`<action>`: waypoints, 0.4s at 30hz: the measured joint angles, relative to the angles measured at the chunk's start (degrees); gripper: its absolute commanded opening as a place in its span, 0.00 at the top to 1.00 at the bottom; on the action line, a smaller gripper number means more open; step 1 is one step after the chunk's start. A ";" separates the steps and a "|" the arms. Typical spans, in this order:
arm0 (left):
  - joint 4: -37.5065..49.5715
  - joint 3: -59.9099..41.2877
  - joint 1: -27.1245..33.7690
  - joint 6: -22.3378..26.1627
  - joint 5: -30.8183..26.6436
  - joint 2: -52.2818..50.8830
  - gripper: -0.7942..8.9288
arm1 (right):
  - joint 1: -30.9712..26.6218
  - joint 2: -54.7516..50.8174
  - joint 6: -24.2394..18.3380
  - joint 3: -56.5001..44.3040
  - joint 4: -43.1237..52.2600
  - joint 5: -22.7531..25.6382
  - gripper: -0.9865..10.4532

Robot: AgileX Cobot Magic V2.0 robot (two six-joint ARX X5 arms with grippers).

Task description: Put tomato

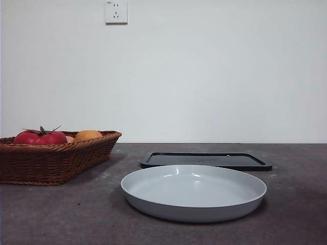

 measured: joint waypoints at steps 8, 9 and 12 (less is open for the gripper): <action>-0.33 0.13 0.00 -7.50 0.00 0.00 0.91 | 0.00 0.00 3.87 0.20 -0.09 -0.59 0.91; -0.61 0.28 0.00 -8.39 0.00 0.00 0.91 | 0.00 0.00 4.09 0.59 -0.46 -0.57 0.91; -3.63 2.10 0.00 -9.90 0.33 0.07 0.91 | 0.00 0.02 4.94 3.02 -0.94 -0.61 0.91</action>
